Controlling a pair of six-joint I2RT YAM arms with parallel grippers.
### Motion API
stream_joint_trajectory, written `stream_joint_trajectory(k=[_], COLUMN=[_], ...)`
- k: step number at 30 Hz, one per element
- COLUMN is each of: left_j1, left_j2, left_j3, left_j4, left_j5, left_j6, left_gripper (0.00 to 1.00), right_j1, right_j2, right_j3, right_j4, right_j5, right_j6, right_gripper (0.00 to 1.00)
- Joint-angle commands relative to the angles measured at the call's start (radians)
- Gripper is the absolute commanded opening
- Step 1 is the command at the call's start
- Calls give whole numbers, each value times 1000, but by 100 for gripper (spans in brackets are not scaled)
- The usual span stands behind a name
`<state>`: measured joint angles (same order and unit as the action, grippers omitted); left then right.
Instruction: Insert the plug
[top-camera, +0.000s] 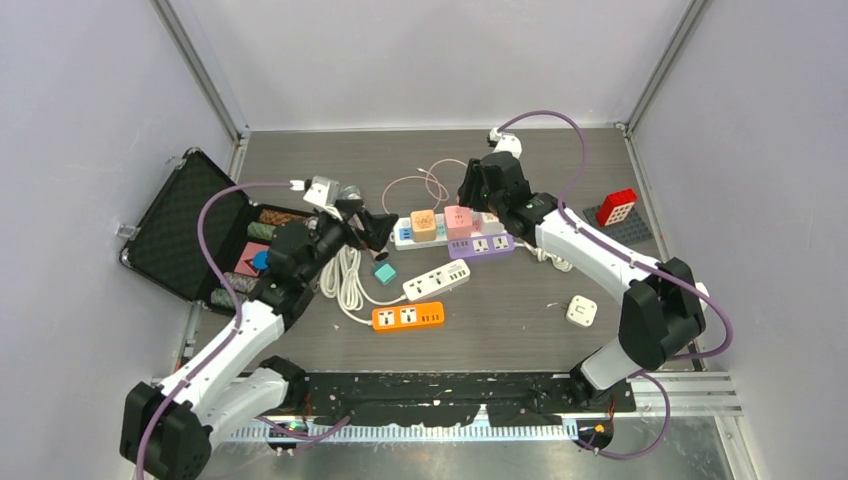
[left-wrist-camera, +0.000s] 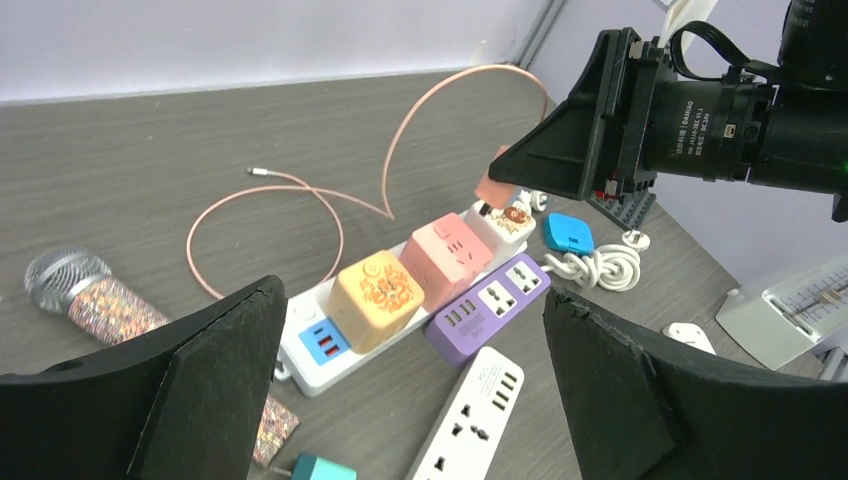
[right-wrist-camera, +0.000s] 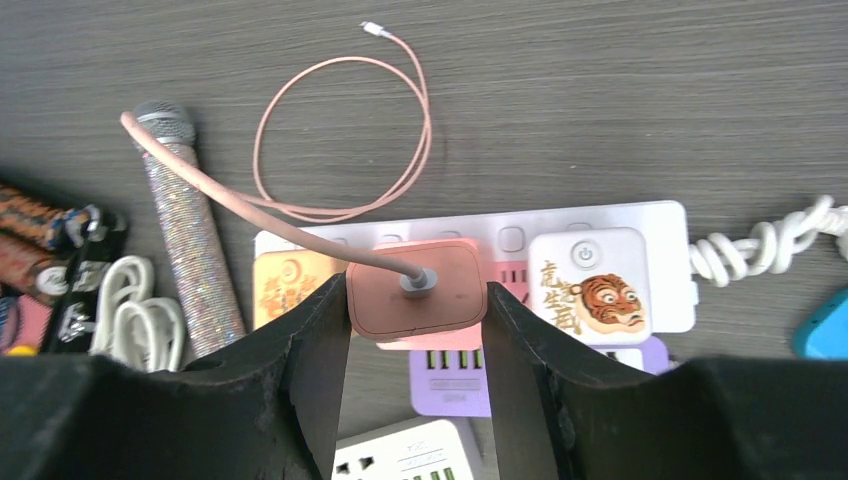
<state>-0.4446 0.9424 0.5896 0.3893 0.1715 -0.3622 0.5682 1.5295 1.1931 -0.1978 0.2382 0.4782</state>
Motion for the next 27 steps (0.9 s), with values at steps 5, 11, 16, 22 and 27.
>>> stream_joint_trajectory(k=[5, 11, 16, 22, 27], left_j1=[3, 3, 3, 3, 3], left_j2=[-157, -252, -297, -320, -297], left_j3=[10, -12, -16, -22, -20], left_j4=[-248, -305, -335, -345, -339], left_j5=[-98, -118, -123, -136, -132], left_j6=[-41, -27, -24, -10, -9], left_gripper=[100, 100, 100, 100, 100], right_j1=[41, 72, 87, 117, 140], right_j2=[39, 62, 79, 77, 94], right_j3=[-35, -36, -39, -50, -61], right_j4=[131, 135, 133, 129, 160], right_j5=[166, 181, 180, 239, 296], right_j6=[-66, -74, -75, -80, -114], right_gripper=[5, 5, 5, 5, 5])
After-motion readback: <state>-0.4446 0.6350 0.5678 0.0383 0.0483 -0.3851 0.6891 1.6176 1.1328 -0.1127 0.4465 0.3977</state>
